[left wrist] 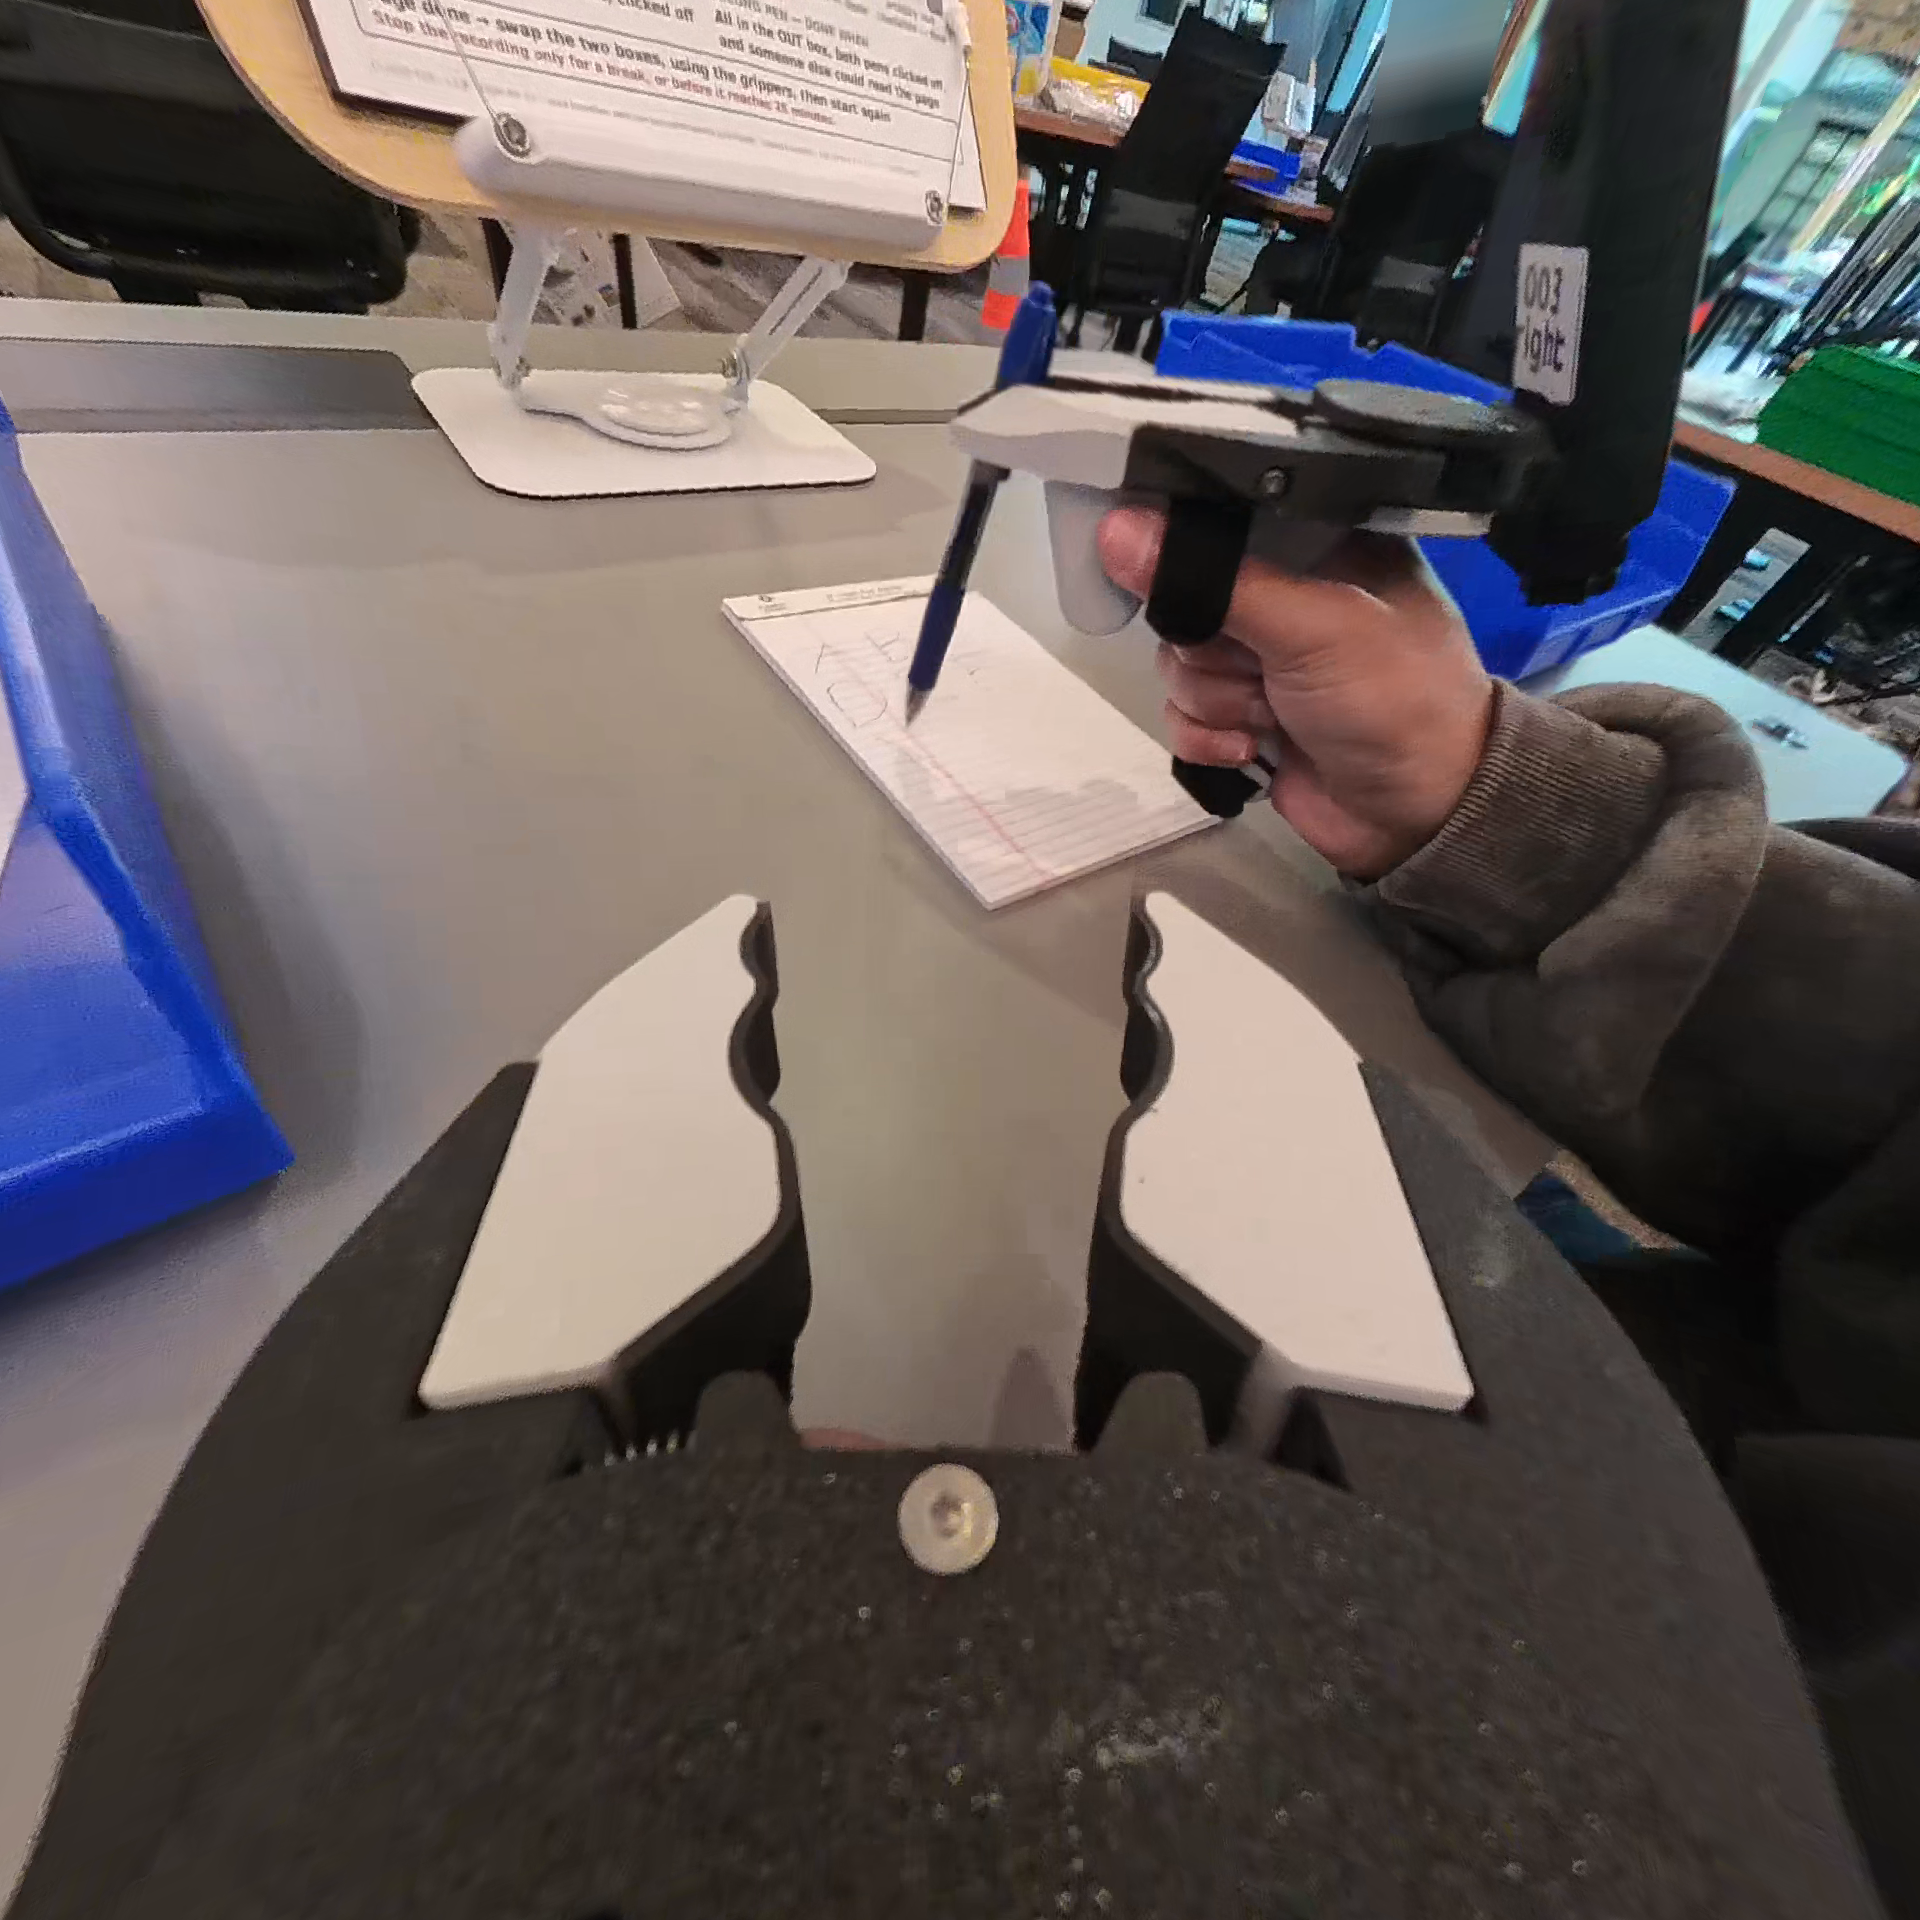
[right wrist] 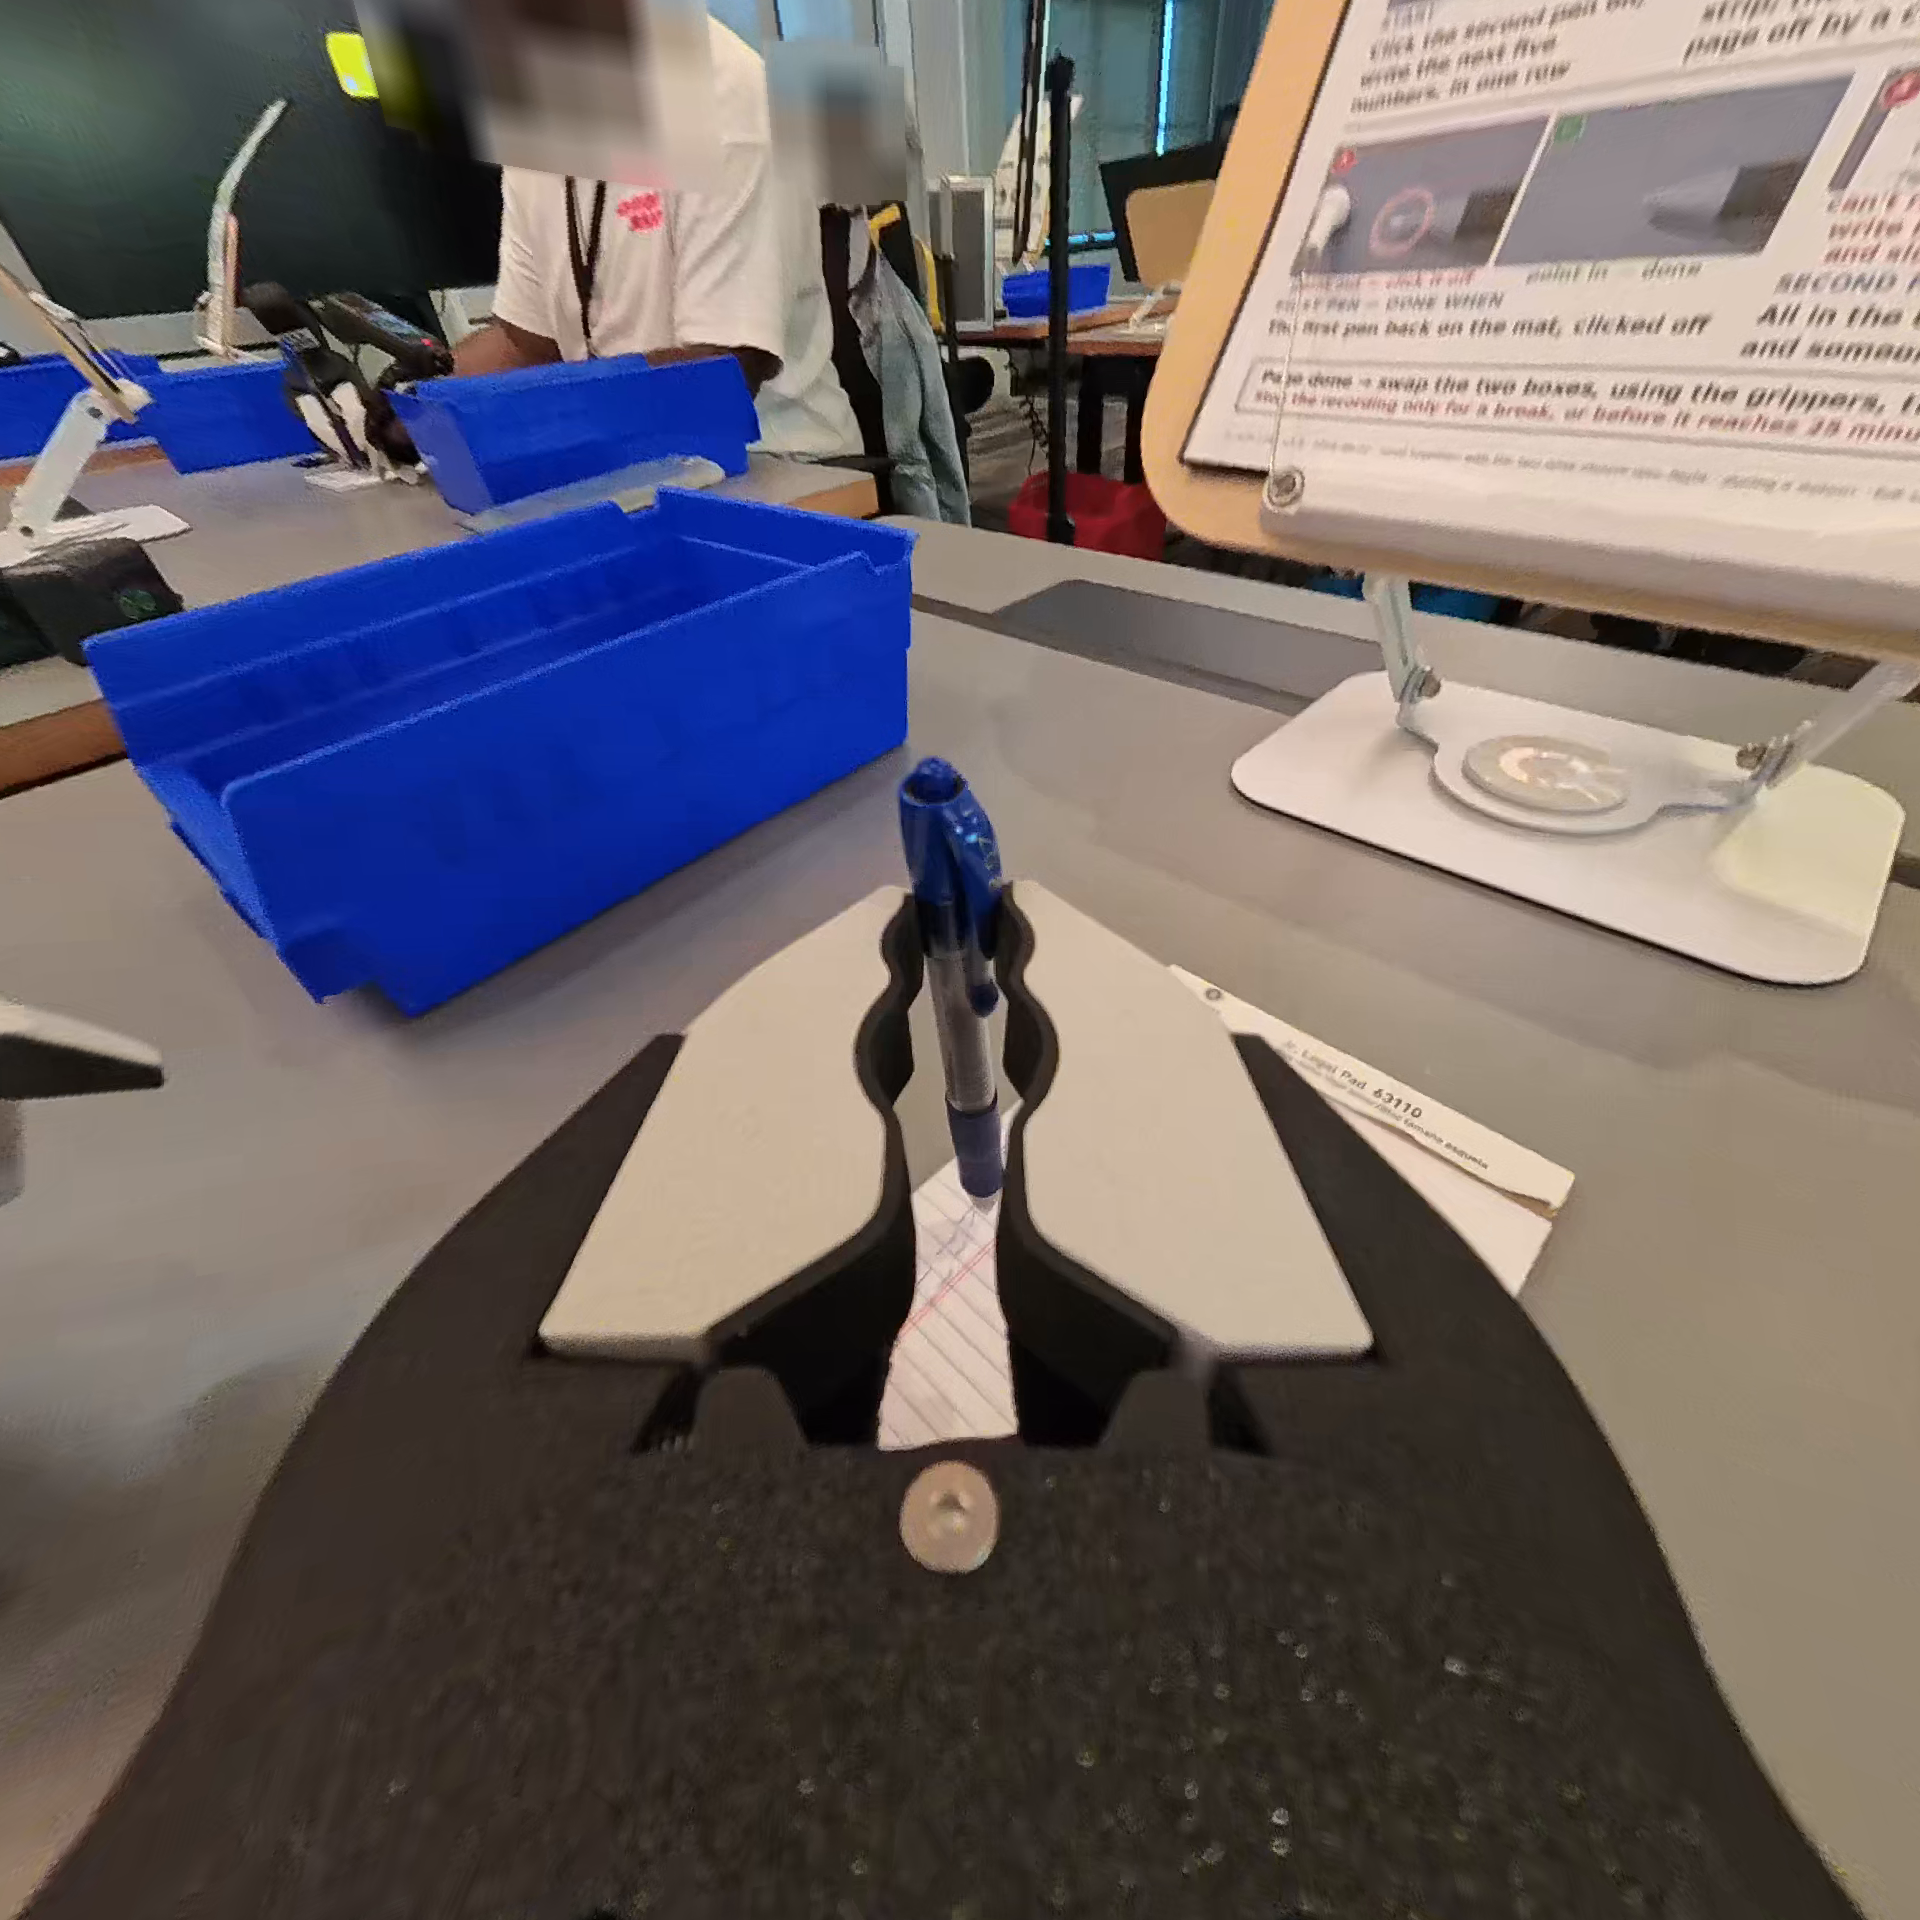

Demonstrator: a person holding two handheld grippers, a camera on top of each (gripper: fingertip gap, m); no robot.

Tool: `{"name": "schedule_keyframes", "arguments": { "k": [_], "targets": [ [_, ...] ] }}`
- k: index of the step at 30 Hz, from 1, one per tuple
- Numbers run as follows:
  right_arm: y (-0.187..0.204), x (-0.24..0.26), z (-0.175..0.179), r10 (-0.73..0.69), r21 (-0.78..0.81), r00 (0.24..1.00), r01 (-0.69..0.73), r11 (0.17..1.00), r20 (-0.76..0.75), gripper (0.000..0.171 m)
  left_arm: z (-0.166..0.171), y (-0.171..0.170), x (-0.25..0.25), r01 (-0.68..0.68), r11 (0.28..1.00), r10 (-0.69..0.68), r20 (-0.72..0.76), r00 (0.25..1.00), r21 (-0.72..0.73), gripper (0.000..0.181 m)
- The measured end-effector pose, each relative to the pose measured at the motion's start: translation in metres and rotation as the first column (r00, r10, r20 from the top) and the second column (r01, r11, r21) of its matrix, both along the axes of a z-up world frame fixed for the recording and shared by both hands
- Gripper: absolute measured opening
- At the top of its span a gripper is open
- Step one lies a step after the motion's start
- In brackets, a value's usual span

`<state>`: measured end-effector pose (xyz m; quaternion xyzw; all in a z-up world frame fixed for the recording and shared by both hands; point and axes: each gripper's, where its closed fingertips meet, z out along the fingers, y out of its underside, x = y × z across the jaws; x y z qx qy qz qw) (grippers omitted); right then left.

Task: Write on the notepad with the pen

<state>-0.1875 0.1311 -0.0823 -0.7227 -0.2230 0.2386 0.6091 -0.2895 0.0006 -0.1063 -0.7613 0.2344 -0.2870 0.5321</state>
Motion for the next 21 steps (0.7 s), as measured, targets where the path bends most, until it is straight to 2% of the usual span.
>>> {"name": "schedule_keyframes", "arguments": {
  "k": [5,21],
  "targets": [
    [0.006,-0.002,-0.004,-0.007,-0.022,1.000,0.007,1.000,-0.017,0.013,-0.013,-0.001,0.003,0.024,1.000,-0.024,-0.076,0.997,0.008,0.064],
    [-0.014,-0.014,-0.008,-0.008,-0.046,0.994,0.013,0.999,0.113,0.013,-0.014,-0.010,0.001,0.074,0.996,-0.074,-0.006,0.997,-0.055,0.064]
  ]
}}
